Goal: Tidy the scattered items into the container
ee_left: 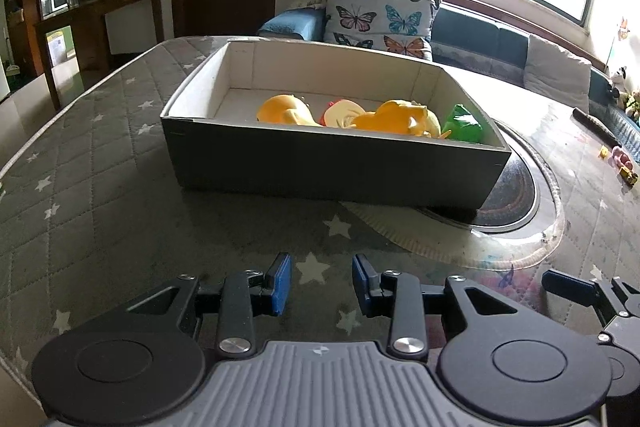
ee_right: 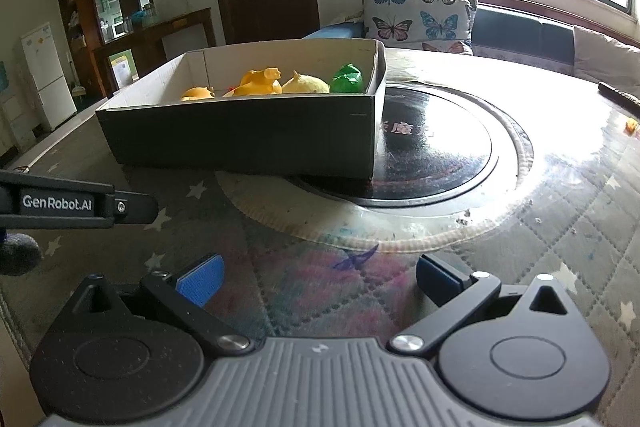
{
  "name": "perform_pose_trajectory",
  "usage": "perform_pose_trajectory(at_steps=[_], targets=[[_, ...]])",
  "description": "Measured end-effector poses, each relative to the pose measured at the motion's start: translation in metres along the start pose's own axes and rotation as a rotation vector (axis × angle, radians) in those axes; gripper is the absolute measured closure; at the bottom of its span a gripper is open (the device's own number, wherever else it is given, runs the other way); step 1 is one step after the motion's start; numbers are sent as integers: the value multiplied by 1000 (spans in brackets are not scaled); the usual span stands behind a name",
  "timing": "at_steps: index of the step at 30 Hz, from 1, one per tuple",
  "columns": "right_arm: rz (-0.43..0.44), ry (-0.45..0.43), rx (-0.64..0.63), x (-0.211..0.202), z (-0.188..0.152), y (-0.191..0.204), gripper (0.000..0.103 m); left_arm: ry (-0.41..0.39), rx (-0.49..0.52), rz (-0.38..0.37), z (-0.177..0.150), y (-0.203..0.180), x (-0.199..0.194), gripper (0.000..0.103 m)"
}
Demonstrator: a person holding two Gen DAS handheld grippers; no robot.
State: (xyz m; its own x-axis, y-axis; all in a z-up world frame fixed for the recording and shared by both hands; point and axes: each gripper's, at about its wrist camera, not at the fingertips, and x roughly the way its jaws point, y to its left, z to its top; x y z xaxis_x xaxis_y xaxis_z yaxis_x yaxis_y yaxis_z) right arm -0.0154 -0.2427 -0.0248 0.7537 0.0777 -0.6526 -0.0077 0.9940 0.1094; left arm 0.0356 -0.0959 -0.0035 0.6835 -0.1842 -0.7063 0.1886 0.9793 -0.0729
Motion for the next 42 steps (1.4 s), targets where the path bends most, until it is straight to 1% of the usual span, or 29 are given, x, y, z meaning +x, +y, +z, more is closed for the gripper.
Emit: perform_pose_trajectory(at_steps=[23, 33, 42], targets=[[21, 32, -16, 26, 29, 2, 0, 20, 11, 24, 24, 5, 22, 67], [26, 44, -24, 35, 41, 2, 0, 21, 37, 36, 33, 3, 28, 68], [26, 55, -27, 41, 49, 3, 0, 25, 52, 31, 38, 1, 34, 68]])
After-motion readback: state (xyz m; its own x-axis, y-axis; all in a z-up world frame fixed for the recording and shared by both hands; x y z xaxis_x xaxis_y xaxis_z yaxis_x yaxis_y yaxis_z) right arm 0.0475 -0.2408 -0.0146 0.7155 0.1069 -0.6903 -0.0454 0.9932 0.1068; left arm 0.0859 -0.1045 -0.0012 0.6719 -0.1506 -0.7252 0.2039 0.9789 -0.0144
